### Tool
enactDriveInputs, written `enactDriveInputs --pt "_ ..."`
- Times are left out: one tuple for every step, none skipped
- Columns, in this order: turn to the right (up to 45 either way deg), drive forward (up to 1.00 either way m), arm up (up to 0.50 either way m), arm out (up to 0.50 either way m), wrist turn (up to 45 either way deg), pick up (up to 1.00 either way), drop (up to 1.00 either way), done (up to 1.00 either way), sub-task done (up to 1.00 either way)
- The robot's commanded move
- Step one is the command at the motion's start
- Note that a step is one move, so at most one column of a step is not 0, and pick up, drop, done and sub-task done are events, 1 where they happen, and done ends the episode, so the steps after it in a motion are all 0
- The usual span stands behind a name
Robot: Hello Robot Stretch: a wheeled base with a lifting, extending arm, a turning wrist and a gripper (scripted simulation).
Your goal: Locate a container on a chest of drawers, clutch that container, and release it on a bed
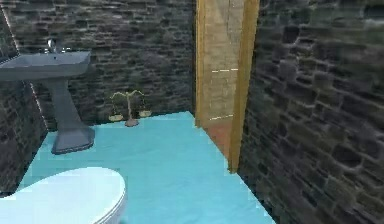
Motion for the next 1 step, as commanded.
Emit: enactDriveInputs --pt "6.0 0.0 0.0 0.0 0.0 0.0 0.0 0.0 0.0"
